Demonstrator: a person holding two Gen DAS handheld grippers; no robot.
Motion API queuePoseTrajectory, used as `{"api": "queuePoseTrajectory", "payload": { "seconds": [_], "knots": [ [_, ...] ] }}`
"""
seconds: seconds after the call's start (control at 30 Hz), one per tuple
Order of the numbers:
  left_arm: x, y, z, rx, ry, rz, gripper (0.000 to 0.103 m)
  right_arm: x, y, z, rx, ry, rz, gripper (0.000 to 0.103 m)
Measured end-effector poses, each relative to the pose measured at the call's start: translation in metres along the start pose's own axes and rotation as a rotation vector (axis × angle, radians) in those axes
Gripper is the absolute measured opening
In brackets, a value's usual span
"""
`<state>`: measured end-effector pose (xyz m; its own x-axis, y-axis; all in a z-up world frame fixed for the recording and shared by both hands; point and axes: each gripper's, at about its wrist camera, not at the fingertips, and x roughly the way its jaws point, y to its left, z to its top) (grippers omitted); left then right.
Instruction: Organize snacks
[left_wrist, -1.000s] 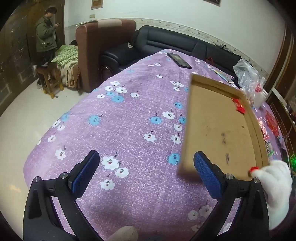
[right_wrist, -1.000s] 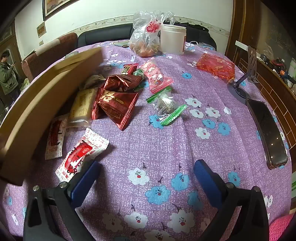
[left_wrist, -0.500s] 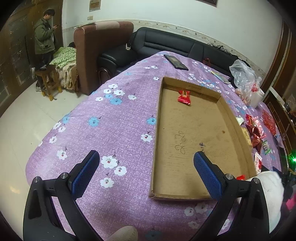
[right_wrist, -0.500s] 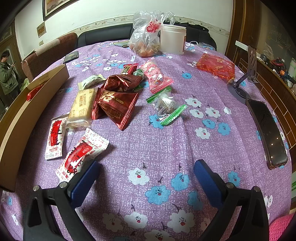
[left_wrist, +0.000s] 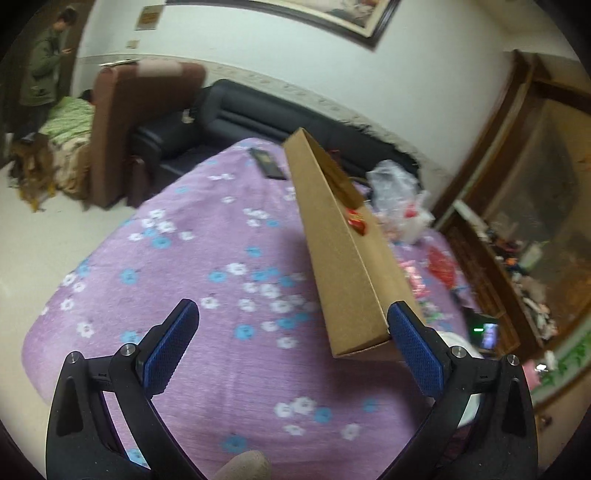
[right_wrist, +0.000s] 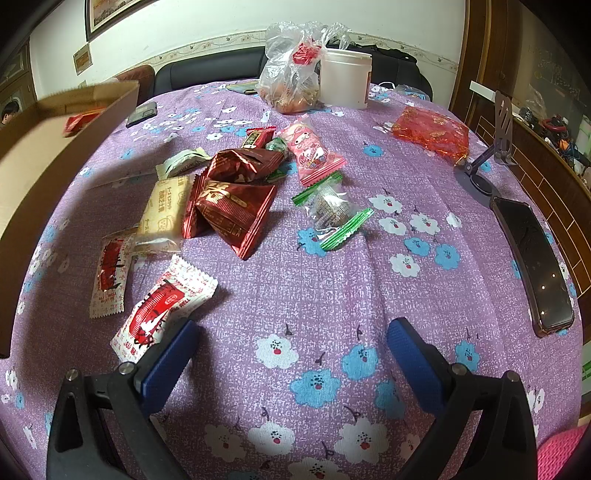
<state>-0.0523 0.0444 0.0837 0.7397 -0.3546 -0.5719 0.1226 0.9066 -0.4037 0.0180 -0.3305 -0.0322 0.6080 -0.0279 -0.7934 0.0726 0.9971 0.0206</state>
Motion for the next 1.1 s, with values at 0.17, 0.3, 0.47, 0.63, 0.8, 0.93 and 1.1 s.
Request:
{"api": "queuePoseTrajectory", "payload": {
  "seconds": [0.17,0.3,0.47,0.63,0.8,0.93,1.1],
  "knots": [
    [-0.020,0.001,0.010,-0.013,-0.018,-0.067,0.103,0.000,0.000,0.000,0.000,0.000,0.000,0.103],
    [-0.029,0.019,0.012,-0.047,-0.044,0.017,0.103,0.000,0.000,0.000,0.000,0.000,0.000,0.103],
    [-0.012,0.055,-0.003,-0.133,0.019,0.084,0.103,0.000,-0.001,-0.001,0.000,0.000,0.000,0.103],
    [0.000,0.070,-0.015,-0.165,0.056,0.102,0.103,0.000,-0.001,0.000,0.000,0.000,0.000,0.103],
    [-0.003,0.079,-0.016,-0.158,0.045,0.126,0.103,0.000,-0.001,0.000,0.000,0.000,0.000,0.103],
    [-0.013,0.084,-0.016,-0.145,0.024,0.158,0.103,0.000,-0.001,-0.001,0.000,0.000,0.000,0.103],
    [-0.008,0.077,-0.016,-0.131,0.037,0.172,0.103,0.000,-0.001,-0.001,0.000,0.000,0.000,0.103]
  ]
}}
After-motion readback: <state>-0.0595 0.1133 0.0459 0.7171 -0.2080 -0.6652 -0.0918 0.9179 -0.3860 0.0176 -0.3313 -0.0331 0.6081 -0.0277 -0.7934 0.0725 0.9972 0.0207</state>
